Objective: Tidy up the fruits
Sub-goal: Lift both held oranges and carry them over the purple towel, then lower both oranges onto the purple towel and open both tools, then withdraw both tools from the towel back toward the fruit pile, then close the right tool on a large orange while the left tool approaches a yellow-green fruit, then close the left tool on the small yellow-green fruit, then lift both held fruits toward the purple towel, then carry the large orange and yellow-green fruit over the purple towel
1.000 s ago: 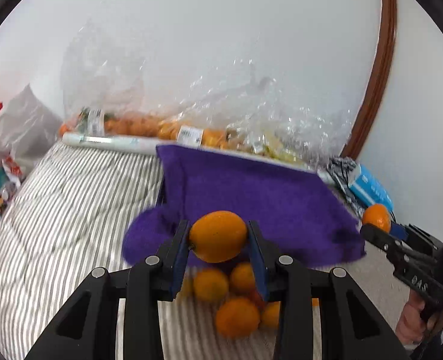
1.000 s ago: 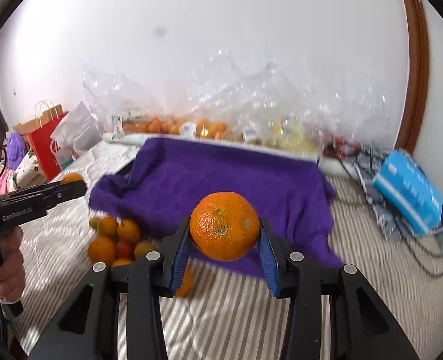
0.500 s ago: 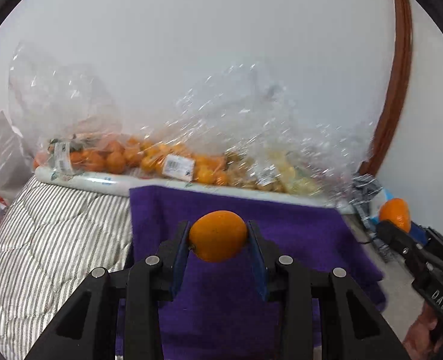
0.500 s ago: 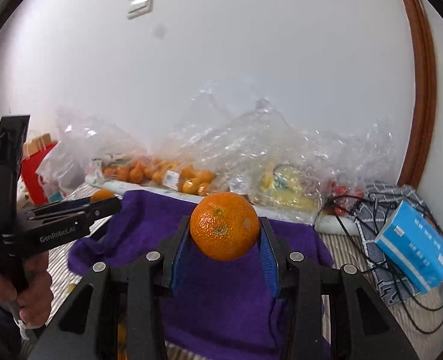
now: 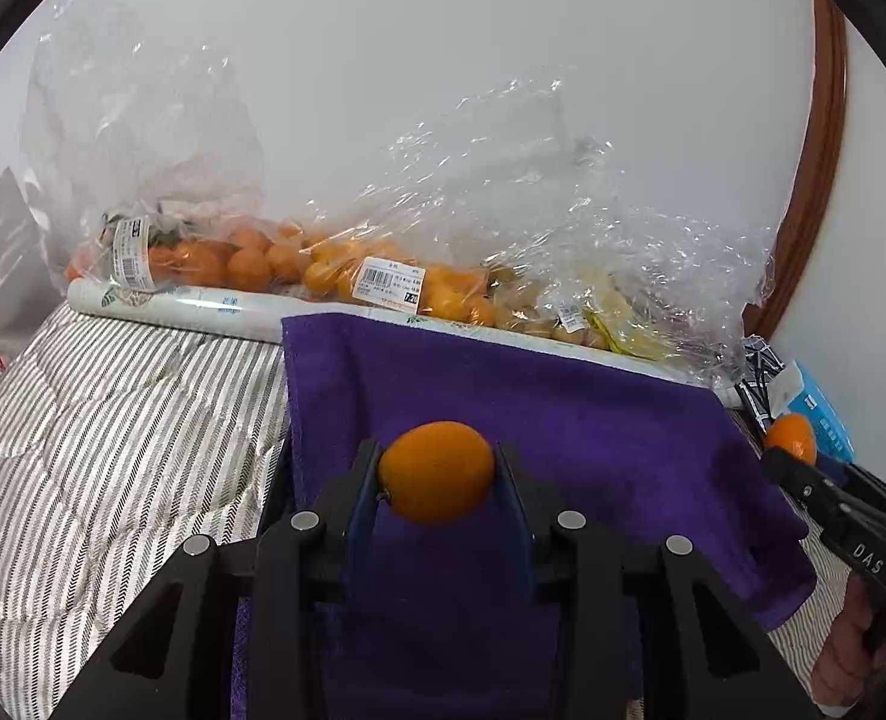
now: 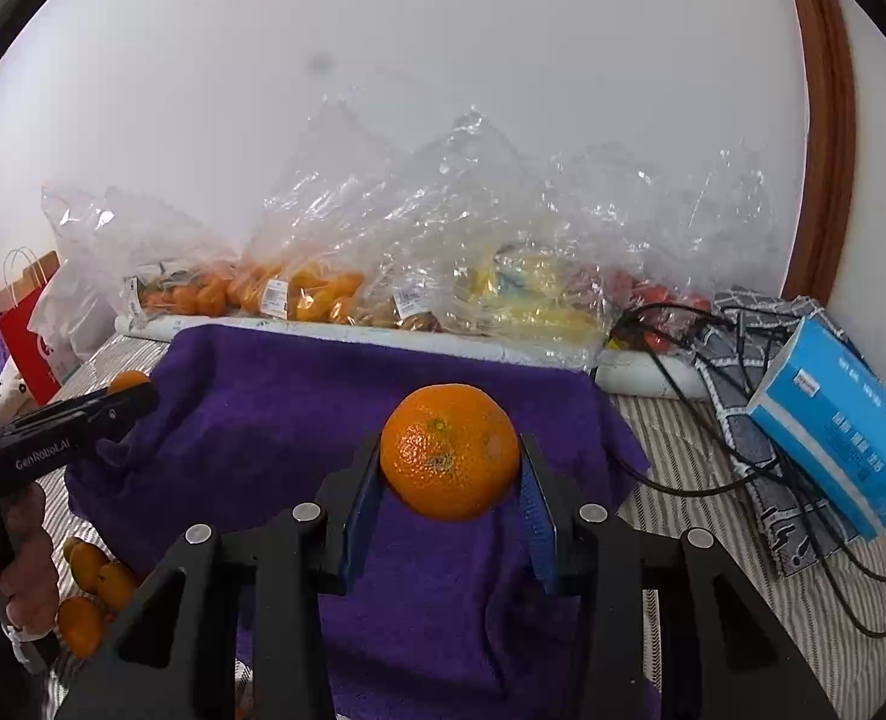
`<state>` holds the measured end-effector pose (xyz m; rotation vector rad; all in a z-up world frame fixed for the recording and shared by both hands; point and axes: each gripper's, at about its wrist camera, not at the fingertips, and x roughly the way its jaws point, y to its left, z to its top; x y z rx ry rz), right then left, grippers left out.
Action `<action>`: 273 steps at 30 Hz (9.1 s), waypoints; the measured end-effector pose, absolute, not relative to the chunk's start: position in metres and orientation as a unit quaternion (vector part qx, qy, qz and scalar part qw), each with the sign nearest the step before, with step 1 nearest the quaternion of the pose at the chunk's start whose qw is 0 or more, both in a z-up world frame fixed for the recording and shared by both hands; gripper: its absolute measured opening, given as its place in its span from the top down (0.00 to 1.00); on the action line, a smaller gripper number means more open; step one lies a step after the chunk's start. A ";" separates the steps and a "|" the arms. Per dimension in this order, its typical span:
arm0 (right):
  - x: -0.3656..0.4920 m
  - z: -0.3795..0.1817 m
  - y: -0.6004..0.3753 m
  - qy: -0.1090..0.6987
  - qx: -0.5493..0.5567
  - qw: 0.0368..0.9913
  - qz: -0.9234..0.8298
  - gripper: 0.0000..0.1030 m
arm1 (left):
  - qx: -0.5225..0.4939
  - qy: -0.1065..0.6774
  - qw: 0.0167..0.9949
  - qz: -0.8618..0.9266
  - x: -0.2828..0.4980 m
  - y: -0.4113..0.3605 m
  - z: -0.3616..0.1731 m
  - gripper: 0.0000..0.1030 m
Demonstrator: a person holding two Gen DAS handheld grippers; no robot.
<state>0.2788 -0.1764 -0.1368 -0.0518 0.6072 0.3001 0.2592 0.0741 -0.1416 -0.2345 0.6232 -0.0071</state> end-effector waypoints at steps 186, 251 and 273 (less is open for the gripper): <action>0.149 -0.176 -0.168 0.369 -0.004 0.912 0.177 0.58 | -0.094 0.402 0.910 -0.044 0.163 0.096 -0.177 0.76; 0.129 -0.162 -0.174 0.307 -0.001 0.935 0.175 0.58 | -0.078 0.294 0.952 -0.041 0.136 0.094 -0.146 0.76; 0.167 -0.095 -0.195 0.242 -0.006 0.958 0.157 0.58 | -0.088 0.273 0.958 -0.023 0.177 0.088 -0.099 0.76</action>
